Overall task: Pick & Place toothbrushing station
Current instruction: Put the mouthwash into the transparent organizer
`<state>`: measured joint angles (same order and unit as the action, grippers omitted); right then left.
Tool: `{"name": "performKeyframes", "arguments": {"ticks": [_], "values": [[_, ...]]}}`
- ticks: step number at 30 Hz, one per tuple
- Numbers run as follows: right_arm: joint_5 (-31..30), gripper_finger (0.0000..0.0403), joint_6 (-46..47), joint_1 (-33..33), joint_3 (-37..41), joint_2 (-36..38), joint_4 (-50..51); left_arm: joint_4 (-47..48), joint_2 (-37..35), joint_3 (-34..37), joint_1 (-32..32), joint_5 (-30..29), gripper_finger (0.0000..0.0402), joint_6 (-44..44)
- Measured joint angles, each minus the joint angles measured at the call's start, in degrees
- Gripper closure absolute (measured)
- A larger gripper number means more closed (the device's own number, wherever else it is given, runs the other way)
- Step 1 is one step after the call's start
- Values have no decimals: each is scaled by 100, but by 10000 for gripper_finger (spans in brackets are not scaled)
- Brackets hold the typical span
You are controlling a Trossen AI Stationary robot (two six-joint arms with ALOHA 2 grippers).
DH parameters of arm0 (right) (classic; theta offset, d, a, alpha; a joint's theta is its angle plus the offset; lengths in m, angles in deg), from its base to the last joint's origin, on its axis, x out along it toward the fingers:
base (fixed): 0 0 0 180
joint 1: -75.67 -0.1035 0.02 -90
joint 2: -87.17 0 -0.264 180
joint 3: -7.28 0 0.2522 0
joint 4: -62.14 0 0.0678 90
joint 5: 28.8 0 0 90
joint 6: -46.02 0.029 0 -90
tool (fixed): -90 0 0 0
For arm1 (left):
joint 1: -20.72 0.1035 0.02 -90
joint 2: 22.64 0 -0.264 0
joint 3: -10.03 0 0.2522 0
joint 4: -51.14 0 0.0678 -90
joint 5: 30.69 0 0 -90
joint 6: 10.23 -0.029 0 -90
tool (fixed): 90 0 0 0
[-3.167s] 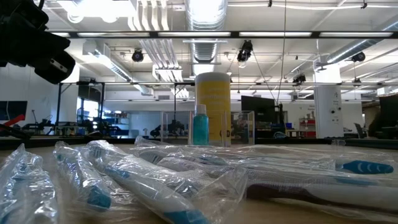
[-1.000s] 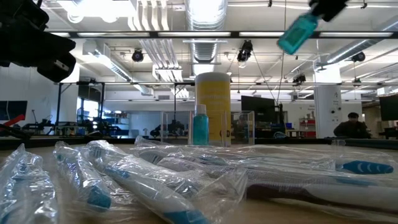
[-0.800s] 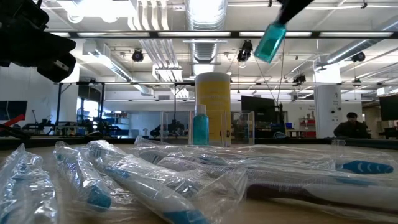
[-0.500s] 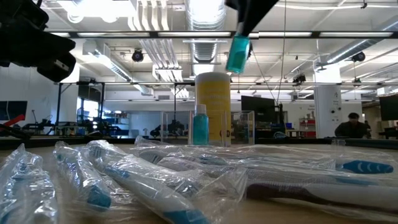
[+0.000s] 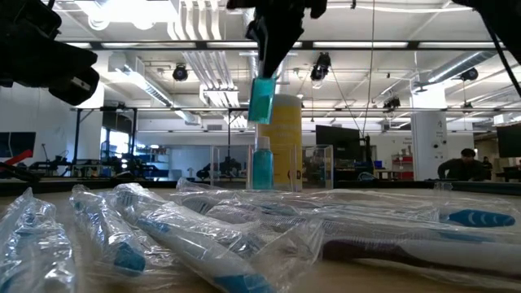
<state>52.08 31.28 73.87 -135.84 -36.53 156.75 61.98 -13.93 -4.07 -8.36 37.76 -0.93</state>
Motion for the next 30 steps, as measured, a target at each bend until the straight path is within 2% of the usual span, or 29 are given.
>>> {"name": "performKeyframes", "arguments": {"ticks": [3, 23, 30], "values": [[211, 313, -48, 89, -39, -163, 90, 2, 0, 0, 0, 86, 390, 2], [163, 312, -204, 335, 311, -258, -351, 2, 0, 0, 2, 134, 390, 19], [165, 312, 0, 358, 411, -258, -378, 2, 0, 0, 0, 137, 390, 17]]}}
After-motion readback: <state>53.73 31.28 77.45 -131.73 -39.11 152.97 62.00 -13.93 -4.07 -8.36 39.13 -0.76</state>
